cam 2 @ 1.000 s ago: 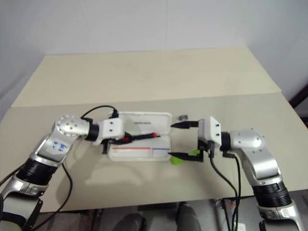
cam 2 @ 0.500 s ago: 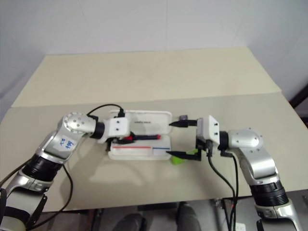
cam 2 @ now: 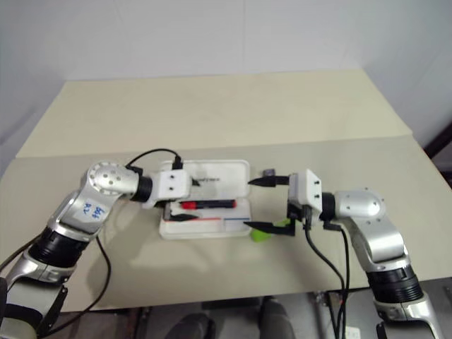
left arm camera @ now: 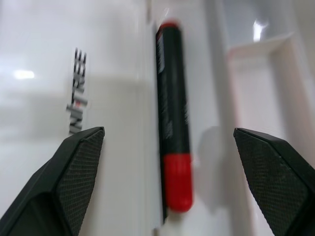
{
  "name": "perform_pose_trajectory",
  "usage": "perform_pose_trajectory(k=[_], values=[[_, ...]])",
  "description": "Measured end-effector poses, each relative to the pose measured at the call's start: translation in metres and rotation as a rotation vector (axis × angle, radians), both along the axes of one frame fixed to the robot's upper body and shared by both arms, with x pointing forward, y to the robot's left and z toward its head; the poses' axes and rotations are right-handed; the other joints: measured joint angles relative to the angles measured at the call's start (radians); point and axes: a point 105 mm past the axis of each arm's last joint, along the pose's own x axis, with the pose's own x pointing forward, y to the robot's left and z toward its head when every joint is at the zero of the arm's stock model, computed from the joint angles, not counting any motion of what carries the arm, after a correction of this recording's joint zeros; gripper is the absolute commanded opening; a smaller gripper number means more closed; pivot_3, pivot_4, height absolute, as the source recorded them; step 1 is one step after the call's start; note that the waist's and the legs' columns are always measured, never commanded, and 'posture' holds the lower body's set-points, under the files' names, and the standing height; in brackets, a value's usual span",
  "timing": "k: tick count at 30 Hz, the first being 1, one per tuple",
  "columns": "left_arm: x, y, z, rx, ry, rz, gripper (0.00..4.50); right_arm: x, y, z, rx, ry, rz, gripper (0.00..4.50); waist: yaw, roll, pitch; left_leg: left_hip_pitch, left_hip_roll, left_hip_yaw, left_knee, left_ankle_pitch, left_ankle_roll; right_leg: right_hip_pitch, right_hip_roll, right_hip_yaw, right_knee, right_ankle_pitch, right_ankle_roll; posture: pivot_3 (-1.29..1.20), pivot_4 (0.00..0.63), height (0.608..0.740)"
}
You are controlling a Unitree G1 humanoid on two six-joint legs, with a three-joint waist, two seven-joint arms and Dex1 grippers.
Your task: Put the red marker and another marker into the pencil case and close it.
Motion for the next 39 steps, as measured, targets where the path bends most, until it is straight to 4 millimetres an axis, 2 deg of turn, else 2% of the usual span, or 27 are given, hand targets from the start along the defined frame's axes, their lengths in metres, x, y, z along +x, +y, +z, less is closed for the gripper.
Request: perform_pose_trajectory(k=[11, 17, 23, 28, 33, 39], values=[[-0.006, 0.024, 0.011, -0.035, -0.019, 0.032, 4.47, 0.002, 0.001, -0.003, 0.011, 0.015, -0.002, 4.50, 0.000, 0.000, 0.000, 0.000, 0.000, 0.000, 0.000, 0.000, 0.000, 0.000, 0.000, 0.001, 0.000, 0.000, 0.000, 0.00, 0.150, 0.740], [-0.028, 0.022, 0.025, -0.159, 0.038, -0.071, 4.47, 0.002, 0.000, -0.005, 0.001, 0.021, 0.007, 4.50, -0.002, 0.000, 0.000, 0.000, 0.000, -0.001, 0.000, 0.000, 0.000, 0.000, 0.000, 0.001, 0.000, 0.000, 0.000, 0.00, 0.150, 0.740], [-0.044, 0.038, 0.037, -0.190, 0.075, -0.115, 4.47, 0.002, -0.020, -0.013, -0.107, 0.062, 0.002, 4.50, -0.002, 0.000, 0.000, 0.001, 0.000, -0.001, 0.000, 0.000, 0.000, 0.000, 0.000, 0.001, 0.000, 0.000, 0.000, 0.00, 0.150, 0.740], [-0.051, 0.038, 0.039, -0.225, 0.113, -0.149, 4.47, 0.005, -0.036, -0.013, -0.203, 0.070, 0.030, 4.50, -0.002, 0.000, 0.000, 0.000, 0.000, 0.000, 0.000, 0.000, 0.000, 0.000, 0.000, 0.001, 0.000, 0.000, 0.000, 0.00, 0.150, 0.740], [-0.063, 0.037, 0.039, -0.249, 0.145, -0.163, 4.47, 0.021, -0.056, -0.016, -0.334, 0.045, 0.045, 4.50, -0.006, 0.000, 0.000, 0.001, 0.001, 0.000, 0.000, 0.000, 0.001, 0.000, 0.000, 0.001, -0.001, 0.000, 0.000, 0.00, 0.150, 0.740], [-0.070, 0.037, 0.030, -0.252, 0.157, -0.142, 4.47, 0.036, -0.056, -0.036, -0.437, 0.068, 0.080, 4.50, -0.006, 0.000, 0.000, 0.001, 0.001, 0.000, -0.001, 0.000, 0.001, 0.000, 0.000, 0.001, -0.002, 0.000, 0.000, 0.00, 0.150, 0.740]])
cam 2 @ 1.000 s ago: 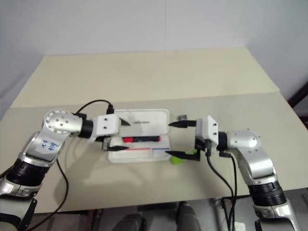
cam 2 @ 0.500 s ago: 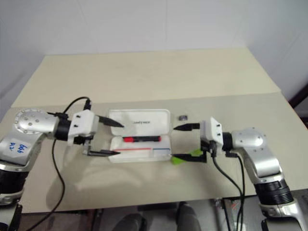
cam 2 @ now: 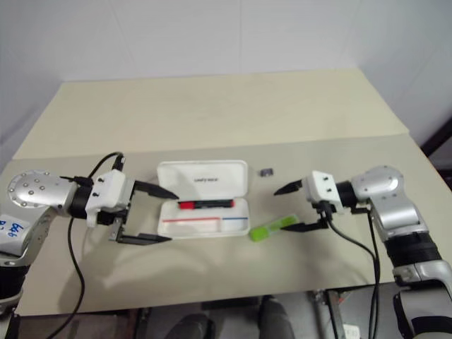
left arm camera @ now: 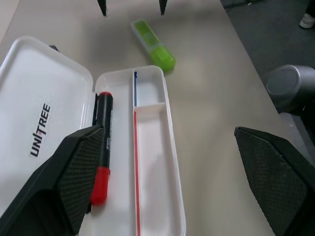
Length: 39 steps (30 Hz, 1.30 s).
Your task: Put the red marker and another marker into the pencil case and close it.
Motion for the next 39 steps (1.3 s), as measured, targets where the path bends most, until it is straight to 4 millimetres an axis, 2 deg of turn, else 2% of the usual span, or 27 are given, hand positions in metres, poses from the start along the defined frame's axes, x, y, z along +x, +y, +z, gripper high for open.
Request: perform_pose_trajectory(k=[6, 16, 19, 26, 27, 39], values=[[-0.005, 0.004, -0.004, 0.003, -0.005, 0.036, 4.47, 0.003, 0.002, -0.012, -0.046, 0.022, 0.038, 4.50, 0.004, 0.000, 0.000, 0.000, 0.000, 0.000, -0.001, 0.000, 0.000, 0.000, 0.000, 0.000, -0.001, 0.000, 0.000, 0.00, 0.150, 0.740], [-0.011, 0.009, -0.004, 0.006, -0.015, 0.084, 4.47, -0.006, 0.004, -0.035, -0.128, 0.099, 0.091, 4.50, 0.002, 0.000, 0.000, 0.000, 0.000, -0.001, -0.001, 0.000, 0.000, 0.000, 0.000, 0.000, -0.001, 0.000, 0.000, 0.00, 0.150, 0.740], [-0.011, 0.009, -0.002, 0.007, -0.027, 0.087, 4.50, -0.004, 0.001, -0.036, -0.128, 0.109, 0.074, 3.91, 0.002, 0.000, 0.000, 0.000, 0.000, -0.001, -0.001, 0.000, 0.000, 0.000, 0.000, 0.000, -0.001, 0.000, 0.000, 0.00, 0.150, 0.740], [-0.011, 0.009, -0.001, 0.010, -0.035, 0.087, 4.50, 0.000, -0.002, -0.040, -0.127, 0.116, 0.059, 1.30, 0.001, 0.000, 0.000, 0.000, 0.000, -0.001, -0.001, 0.000, 0.000, 0.000, 0.000, 0.000, -0.001, 0.000, 0.000, 0.00, 0.150, 0.740], [-0.011, 0.009, -0.001, 0.010, -0.035, 0.087, 4.50, 0.000, -0.002, -0.040, -0.125, 0.115, 0.059, 1.09, 0.001, 0.000, 0.000, 0.000, 0.000, -0.001, -0.001, 0.000, 0.000, 0.000, 0.000, 0.000, -0.001, 0.000, -0.001, 0.00, 0.150, 0.740], [-0.012, 0.009, 0.000, 0.014, -0.049, 0.075, 4.50, -0.001, -0.006, -0.038, -0.133, 0.116, 0.047, 1.10, 0.001, 0.000, 0.000, 0.001, 0.000, -0.001, -0.001, 0.000, 0.000, 0.000, 0.000, 0.000, 0.000, 0.001, -0.001, 0.00, 0.150, 0.740]])
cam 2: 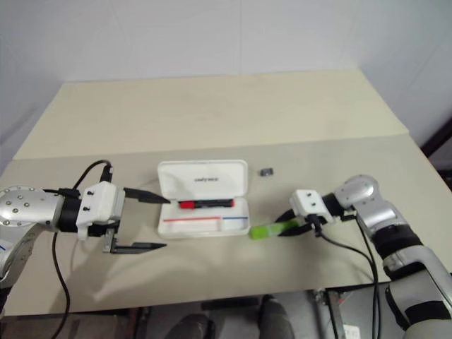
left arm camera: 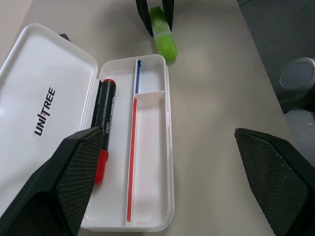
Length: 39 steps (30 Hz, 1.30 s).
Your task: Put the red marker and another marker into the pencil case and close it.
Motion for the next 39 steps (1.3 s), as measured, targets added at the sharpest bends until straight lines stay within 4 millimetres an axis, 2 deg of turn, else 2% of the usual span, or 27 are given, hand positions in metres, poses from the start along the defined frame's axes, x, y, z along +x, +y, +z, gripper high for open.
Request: perform_pose_trajectory(k=[5, 9, 12, 18, 21, 24, 28, 32, 39], values=[[0.001, 0.007, -0.005, 0.002, 0.018, 0.014, 4.50, -0.008, -0.019, 0.011, -0.027, 0.004, -0.052, 1.10, 0.004, 0.000, 0.000, -0.001, 0.000, 0.000, -0.001, 0.000, 0.000, 0.000, 0.000, -0.001, -0.002, 0.000, 0.000, 0.00, 0.150, 0.740], [0.001, 0.009, -0.007, 0.007, 0.012, 0.013, 4.50, -0.018, -0.018, 0.017, 0.000, 0.010, -0.051, 1.10, 0.002, 0.000, 0.000, -0.001, 0.000, 0.000, -0.002, 0.000, 0.000, 0.000, 0.000, -0.001, -0.002, 0.000, 0.000, 0.00, 0.150, 0.740], [0.000, 0.011, -0.008, 0.015, 0.010, 0.009, 4.50, -0.021, -0.011, 0.031, 0.049, -0.001, -0.050, 1.10, -0.001, 0.000, 0.000, 0.000, 0.001, 0.000, -0.002, 0.000, 0.000, 0.000, 0.000, 0.000, -0.001, 0.000, 0.000, 0.00, 0.150, 0.740], [-0.002, 0.021, -0.016, 0.029, 0.050, 0.040, 4.50, -0.032, 0.016, 0.066, 0.177, 0.008, -0.010, 1.10, 0.003, 0.000, 0.000, 0.000, 0.002, -0.001, -0.002, 0.000, 0.000, 0.000, 0.001, 0.000, -0.002, 0.000, 0.000, 0.00, 0.150, 0.740], [-0.003, 0.025, -0.016, 0.031, 0.046, 0.052, 4.50, -0.040, 0.035, 0.072, 0.236, 0.044, 0.028, 1.10, 0.003, 0.000, 0.000, -0.001, 0.002, -0.002, -0.002, -0.001, 0.000, 0.000, 0.001, -0.001, -0.003, 0.000, 0.000, 0.00, 0.150, 0.740], [-0.007, 0.032, -0.021, 0.057, 0.056, 0.069, 4.50, -0.042, 0.058, 0.071, 0.299, 0.071, 0.051, 1.10, 0.002, 0.000, 0.000, -0.001, 0.002, -0.001, -0.002, -0.001, 0.000, -0.001, 0.001, -0.001, -0.003, 0.000, 0.000, 0.00, 0.150, 0.740], [-0.009, 0.039, -0.022, 0.068, 0.056, 0.099, 4.50, -0.039, 0.073, 0.067, 0.333, 0.076, 0.040, 1.10, 0.004, 0.000, 0.000, -0.001, 0.002, -0.001, -0.003, -0.001, 0.000, -0.001, 0.001, -0.001, -0.003, 0.000, 0.000, 0.00, 0.150, 0.740], [-0.012, 0.045, -0.023, 0.078, 0.054, 0.123, 4.50, -0.033, 0.099, 0.060, 0.357, 0.050, 0.027, 1.10, 0.002, 0.000, 0.000, -0.001, 0.002, -0.001, -0.003, -0.001, 0.000, -0.002, 0.001, -0.001, -0.002, 0.000, 0.000, 0.00, 0.150, 0.740], [-0.014, 0.044, -0.020, 0.081, 0.029, 0.128, 4.50, -0.021, 0.119, 0.054, 0.351, 0.010, -0.043, 1.10, 0.002, 0.000, 0.000, -0.001, 0.002, -0.001, -0.003, -0.001, 0.000, -0.002, 0.001, -0.001, -0.002, 0.000, -0.001, 0.00, 0.150, 0.740]])
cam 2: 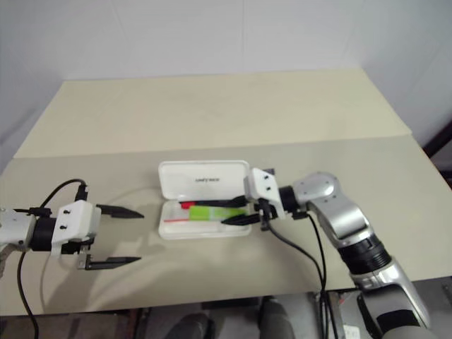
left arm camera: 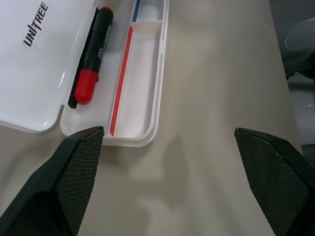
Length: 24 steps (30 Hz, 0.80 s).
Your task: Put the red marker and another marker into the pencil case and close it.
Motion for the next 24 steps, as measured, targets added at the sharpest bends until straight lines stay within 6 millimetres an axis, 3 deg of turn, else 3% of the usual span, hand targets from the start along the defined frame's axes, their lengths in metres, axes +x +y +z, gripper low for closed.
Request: perform_pose_trajectory(k=[6, 11, 24], values=[[0.000, 0.000, 0.001, 0.000, -0.005, 0.002, 4.50, 0.005, 0.022, -0.004, 0.005, 0.029, -0.046, 1.10, -0.006, 0.000, 0.000, 0.000, 0.000, 0.001, -0.001, 0.000, 0.000, -0.002, 0.001, 0.001, 0.001, 0.000, 0.000, 0.00, 0.150, 0.740], [0.003, -0.001, 0.002, 0.003, -0.013, -0.001, 4.50, 0.008, 0.027, -0.004, -0.013, 0.039, -0.085, 1.10, -0.002, 0.000, 0.000, 0.000, 0.000, 0.001, -0.001, 0.000, 0.000, -0.002, 0.000, 0.000, 0.001, 0.000, -0.001, 0.00, 0.150, 0.740], [0.008, 0.002, 0.005, 0.037, -0.010, -0.023, 4.50, -0.006, 0.050, -0.011, -0.024, 0.067, -0.052, 1.10, -0.005, 0.000, 0.000, 0.000, 0.001, 0.003, -0.005, 0.000, 0.000, -0.006, 0.000, 0.000, 0.001, -0.001, -0.001, 0.00, 0.150, 0.740]])
